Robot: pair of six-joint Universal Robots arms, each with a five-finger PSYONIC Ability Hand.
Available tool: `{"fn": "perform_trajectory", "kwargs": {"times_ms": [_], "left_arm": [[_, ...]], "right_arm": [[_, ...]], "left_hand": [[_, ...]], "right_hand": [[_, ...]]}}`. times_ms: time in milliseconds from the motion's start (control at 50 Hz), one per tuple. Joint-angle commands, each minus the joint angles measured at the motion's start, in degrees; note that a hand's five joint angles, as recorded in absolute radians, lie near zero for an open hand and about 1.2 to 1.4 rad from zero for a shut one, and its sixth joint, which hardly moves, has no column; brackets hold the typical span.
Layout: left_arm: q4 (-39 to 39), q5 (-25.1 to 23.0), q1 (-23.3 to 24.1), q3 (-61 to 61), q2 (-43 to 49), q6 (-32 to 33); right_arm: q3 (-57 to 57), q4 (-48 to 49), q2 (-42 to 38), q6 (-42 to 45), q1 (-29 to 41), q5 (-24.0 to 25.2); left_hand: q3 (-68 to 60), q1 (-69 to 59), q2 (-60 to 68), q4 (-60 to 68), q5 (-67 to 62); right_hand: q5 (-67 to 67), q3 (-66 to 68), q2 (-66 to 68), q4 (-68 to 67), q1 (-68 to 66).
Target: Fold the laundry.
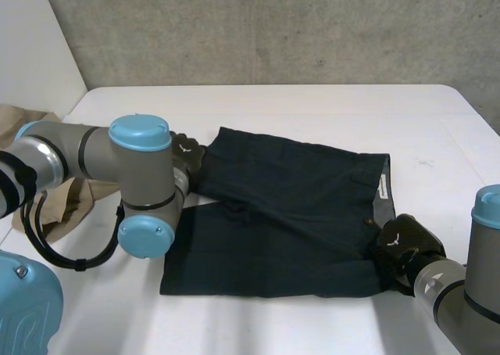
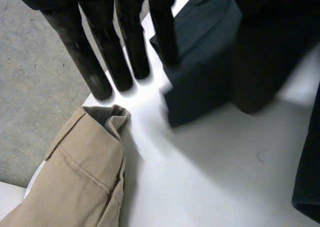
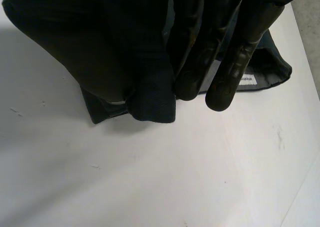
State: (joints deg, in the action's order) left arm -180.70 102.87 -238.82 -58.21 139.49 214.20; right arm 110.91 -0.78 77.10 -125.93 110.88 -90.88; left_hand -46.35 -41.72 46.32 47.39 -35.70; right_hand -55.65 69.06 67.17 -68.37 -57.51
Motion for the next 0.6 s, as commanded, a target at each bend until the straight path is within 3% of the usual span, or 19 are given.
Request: {"fn": "perform_trajectory", "kwargs": {"times_ms": [20, 160, 320, 520, 600], "left_arm": [[0.26, -0.04, 0.02, -1.99, -3.16, -1.33], [0.62, -3.28, -0.07, -15.16, -14.67, -6.16], [1.49, -13.30, -0.42, -34.83, -26.80, -8.98], [1.41, -14.81, -0.77, -43.30, -27.25, -8.98], [1.32, -14.72, -0.69, -42.95, -25.94, -9.15]], "right_arm": [[0.01, -0.01, 0.07, -0.45, -0.13, 0.09], [-0.25, 0.69, 0.07, -0.45, -0.75, 0.09], [-0.25, 1.40, 0.07, -0.45, -0.84, 0.09], [-0.16, 1.40, 0.07, -0.45, -0.75, 0.00], [-0.16, 1.40, 0.16, -0.54, -0.84, 0.00]], "left_hand": [[31.10, 26.46, -31.07, -32.14, 30.45], [22.69, 18.06, -22.66, -23.73, 22.04], [13.44, 8.80, -13.40, -14.47, 12.78], [11.93, 7.29, -11.90, -12.96, 11.27], [-12.92, -17.56, 12.95, 11.89, -13.58]], "right_hand": [[-14.35, 10.94, 12.83, -11.63, -22.49], [-14.35, 10.94, 12.83, -11.63, -22.49], [-14.35, 10.94, 12.83, -11.63, -22.49], [-14.35, 10.94, 12.83, -11.63, -22.49], [-14.35, 10.94, 12.83, -11.63, -22.49]]}}
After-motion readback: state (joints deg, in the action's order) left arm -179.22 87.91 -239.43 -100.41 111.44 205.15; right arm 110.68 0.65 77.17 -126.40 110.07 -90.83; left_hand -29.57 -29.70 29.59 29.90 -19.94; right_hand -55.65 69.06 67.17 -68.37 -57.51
